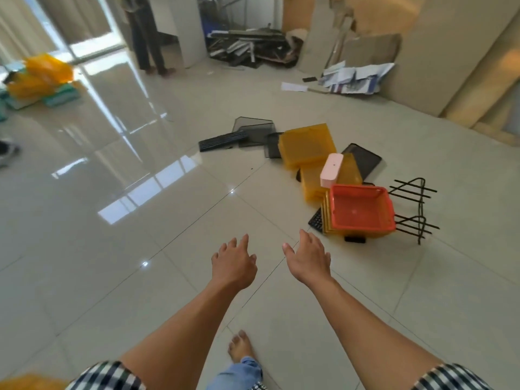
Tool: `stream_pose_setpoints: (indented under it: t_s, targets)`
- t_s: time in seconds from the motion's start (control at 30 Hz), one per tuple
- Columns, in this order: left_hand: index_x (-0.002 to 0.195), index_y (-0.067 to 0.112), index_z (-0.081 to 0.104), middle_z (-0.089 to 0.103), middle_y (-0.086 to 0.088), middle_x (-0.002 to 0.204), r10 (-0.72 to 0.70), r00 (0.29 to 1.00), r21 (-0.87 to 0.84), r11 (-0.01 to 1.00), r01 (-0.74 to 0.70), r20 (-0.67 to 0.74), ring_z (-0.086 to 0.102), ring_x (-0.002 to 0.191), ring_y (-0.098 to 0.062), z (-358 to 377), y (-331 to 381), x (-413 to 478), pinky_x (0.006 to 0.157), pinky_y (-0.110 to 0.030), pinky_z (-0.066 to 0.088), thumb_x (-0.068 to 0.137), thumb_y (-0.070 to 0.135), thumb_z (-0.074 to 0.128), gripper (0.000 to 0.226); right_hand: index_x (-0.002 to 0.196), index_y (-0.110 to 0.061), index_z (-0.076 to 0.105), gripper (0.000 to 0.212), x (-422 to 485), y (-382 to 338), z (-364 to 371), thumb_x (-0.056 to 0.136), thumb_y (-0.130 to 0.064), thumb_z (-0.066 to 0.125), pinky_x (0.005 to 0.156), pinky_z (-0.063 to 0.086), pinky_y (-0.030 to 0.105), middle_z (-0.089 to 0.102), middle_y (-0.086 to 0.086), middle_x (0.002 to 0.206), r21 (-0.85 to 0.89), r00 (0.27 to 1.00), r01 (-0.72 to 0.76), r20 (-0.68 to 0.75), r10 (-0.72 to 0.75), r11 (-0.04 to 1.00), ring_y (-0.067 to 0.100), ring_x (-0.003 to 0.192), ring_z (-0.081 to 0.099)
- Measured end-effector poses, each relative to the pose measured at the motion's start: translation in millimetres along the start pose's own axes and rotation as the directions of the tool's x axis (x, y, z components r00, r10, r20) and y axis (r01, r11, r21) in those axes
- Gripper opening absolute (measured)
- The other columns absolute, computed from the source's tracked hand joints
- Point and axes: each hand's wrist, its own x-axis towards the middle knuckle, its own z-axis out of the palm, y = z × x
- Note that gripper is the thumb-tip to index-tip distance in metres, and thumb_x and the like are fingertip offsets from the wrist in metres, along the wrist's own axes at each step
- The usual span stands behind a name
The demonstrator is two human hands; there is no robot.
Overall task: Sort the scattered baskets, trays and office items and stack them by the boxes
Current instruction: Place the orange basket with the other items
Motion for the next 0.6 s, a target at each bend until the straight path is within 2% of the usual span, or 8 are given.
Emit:
stream_pose_setpoints:
  t_s: [0.27,0.6]
  targets:
    - [0.161,0.024,0.011,0.021,-0.009,0.165,0.198,0.978,0.133,0.970,-0.205,0.061,0.020,0.151,-0.030,-52,12,97,0.120,-0.048,0.022,0.105,0.040,0.037,0.063,0.158,-0.020,0.024,0.070,59,-20,-27,0.101,-0.056,0.043,0.122,0.017,0.056,0.020,0.005,0.167,0.097,0.977,-0.167,-0.115,0.178,0.981,0.025,0.154,0.016]
    - [0.161,0.025,0.008,0.019,-0.008,0.166,0.361,0.926,0.188,0.907,-0.376,0.111,0.017,0.152,-0.030,-75,111,189,0.122,-0.050,0.020,0.106,0.040,0.036,0.063,0.157,-0.019,0.025,0.069,140,5,-80,0.101,-0.054,0.044,0.120,0.023,0.057,0.025,0.006,0.165,0.236,0.922,-0.276,-0.208,0.326,0.932,0.028,0.153,0.019]
